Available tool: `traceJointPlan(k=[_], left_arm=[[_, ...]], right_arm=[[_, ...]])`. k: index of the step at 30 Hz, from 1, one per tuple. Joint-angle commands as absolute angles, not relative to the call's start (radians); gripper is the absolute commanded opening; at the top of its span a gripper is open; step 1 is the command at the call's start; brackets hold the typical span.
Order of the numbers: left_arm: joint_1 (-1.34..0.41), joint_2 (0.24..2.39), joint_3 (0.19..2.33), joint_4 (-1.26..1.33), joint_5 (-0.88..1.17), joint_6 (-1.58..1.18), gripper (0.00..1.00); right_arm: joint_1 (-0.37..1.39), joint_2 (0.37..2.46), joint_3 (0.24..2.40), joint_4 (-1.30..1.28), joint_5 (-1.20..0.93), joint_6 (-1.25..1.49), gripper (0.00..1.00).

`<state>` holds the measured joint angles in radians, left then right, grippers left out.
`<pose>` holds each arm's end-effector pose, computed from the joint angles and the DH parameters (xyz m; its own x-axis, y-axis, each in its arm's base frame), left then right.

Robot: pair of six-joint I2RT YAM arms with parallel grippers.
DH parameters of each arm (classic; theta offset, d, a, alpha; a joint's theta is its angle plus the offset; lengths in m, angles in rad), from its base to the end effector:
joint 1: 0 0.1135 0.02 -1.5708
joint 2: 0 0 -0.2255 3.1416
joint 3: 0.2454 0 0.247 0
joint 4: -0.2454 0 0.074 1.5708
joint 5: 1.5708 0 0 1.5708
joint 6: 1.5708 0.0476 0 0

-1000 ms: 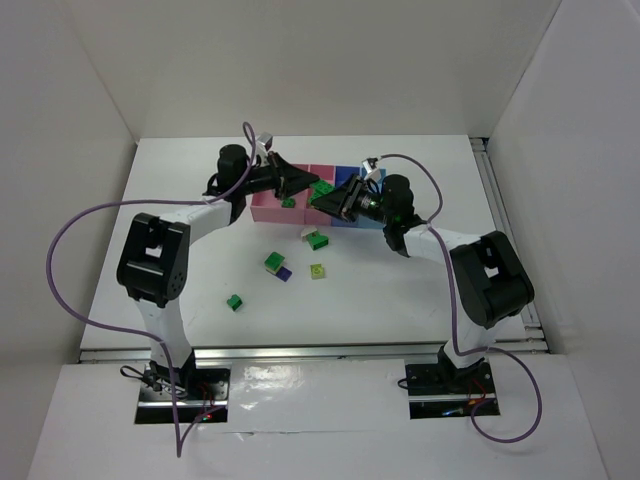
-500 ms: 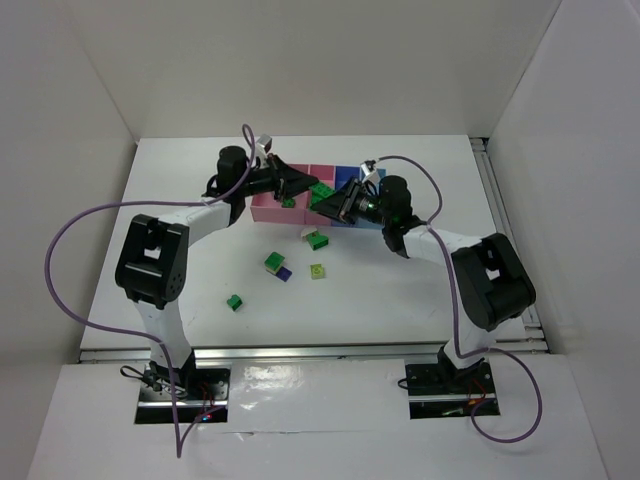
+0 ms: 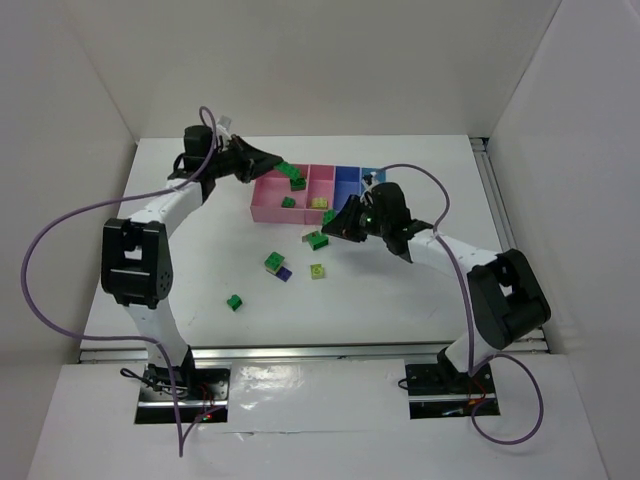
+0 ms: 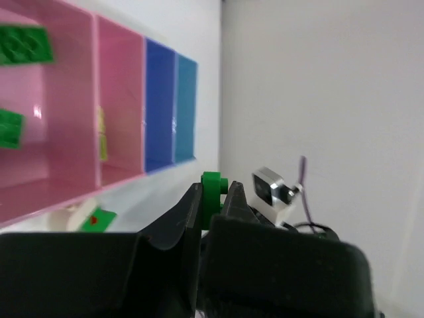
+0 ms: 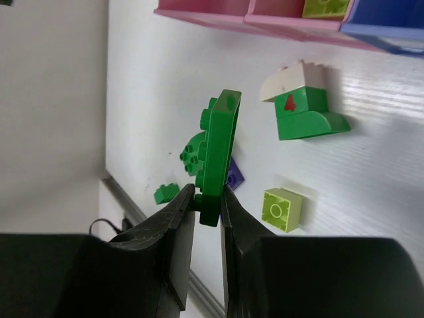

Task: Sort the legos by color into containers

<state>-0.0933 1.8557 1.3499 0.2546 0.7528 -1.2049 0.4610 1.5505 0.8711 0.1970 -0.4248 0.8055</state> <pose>0.4225 -0.0722 0.2393 -0.7677 -0.6126 -0.1879 0.0291 0.2595 -0.9653 0.2989 0.1704 0.1806 -0.8159 0.3284 -0.4758 -0.2077 0.6016 0.7713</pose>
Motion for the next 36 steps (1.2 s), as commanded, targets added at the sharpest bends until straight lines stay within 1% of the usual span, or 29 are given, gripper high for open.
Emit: traceJointPlan(k=[1, 3, 4, 8, 9, 10, 12, 13, 14, 18, 19, 22, 25, 26, 27, 29, 30, 32, 35, 36], left_arm=[[-0.084, 1.831, 1.516, -0.064, 0.605, -0.965, 0.00], [-0.084, 1.899, 1.593, -0.208, 0.522, -0.884, 0.00], [-0.084, 1.922, 1.655, -0.239, 0.500, -0.874, 0.00], [-0.103, 2.012, 1.761, -0.323, 0.430, -0.838, 0.01], [-0.115, 2.034, 1.794, -0.353, 0.416, -0.825, 0.11], [-0.124, 2.077, 1.862, -0.417, 0.404, -0.813, 0.40], [-0.124, 2.101, 1.908, -0.460, 0.390, -0.782, 0.61], [-0.124, 2.102, 1.919, -0.471, 0.390, -0.782, 0.68], [-0.124, 2.091, 1.919, -0.471, 0.379, -0.769, 0.79], [-0.124, 2.028, 1.919, -0.498, 0.347, -0.695, 0.87], [-0.124, 2.007, 1.919, -0.527, 0.338, -0.672, 0.87], [-0.124, 1.890, 1.824, -0.587, 0.284, -0.568, 0.87], [-0.136, 1.754, 1.656, -0.634, 0.223, -0.499, 0.86], [-0.137, 1.715, 1.543, -0.634, 0.201, -0.488, 0.86], [-0.146, 1.677, 1.487, -0.644, 0.154, -0.479, 0.86], [-0.158, 1.582, 1.396, -0.664, 0.114, -0.479, 0.87], [-0.158, 1.559, 1.340, -0.717, 0.092, -0.488, 0.87], [-0.181, 1.528, 1.298, -0.765, 0.060, -0.529, 0.87], [-0.221, 1.491, 1.195, -0.790, 0.019, -0.586, 0.87], [-0.232, 1.491, 1.178, -0.799, 0.003, -0.598, 0.87]], right_arm=[[0.483, 1.499, 0.977, 0.068, -0.321, 0.689, 0.15], [0.483, 1.508, 1.008, 0.028, -0.289, 0.660, 0.15], [0.483, 1.522, 1.023, 0.019, -0.279, 0.660, 0.15], [0.483, 1.583, 1.138, -0.017, -0.265, 0.626, 0.15], [0.483, 1.601, 1.166, -0.026, -0.265, 0.614, 0.15], [0.483, 1.644, 1.198, -0.041, -0.265, 0.614, 0.15], [0.492, 1.695, 1.313, -0.110, -0.256, 0.574, 0.15], [0.503, 1.751, 1.391, -0.127, -0.256, 0.563, 0.15], [0.503, 1.779, 1.429, -0.152, -0.256, 0.539, 0.15], [0.514, 1.917, 1.584, -0.209, -0.247, 0.518, 0.15], [0.514, 1.971, 1.613, -0.219, -0.247, 0.509, 0.16], [0.523, 2.049, 1.733, -0.242, -0.270, 0.488, 0.18], [0.534, 2.201, 1.882, -0.294, -0.284, 0.465, 0.22], [0.534, 2.230, 1.919, -0.307, -0.284, 0.465, 0.25], [0.543, 2.256, 1.995, -0.337, -0.284, 0.456, 0.34], [0.543, 2.316, 2.061, -0.366, -0.284, 0.456, 0.55], [0.552, 2.316, 2.100, -0.379, -0.284, 0.445, 0.72], [0.552, 2.307, 2.100, -0.379, -0.258, 0.436, 0.81], [0.563, 2.269, 2.088, -0.368, -0.244, 0.425, 0.82], [0.563, 2.254, 2.048, -0.354, -0.244, 0.425, 0.82]])
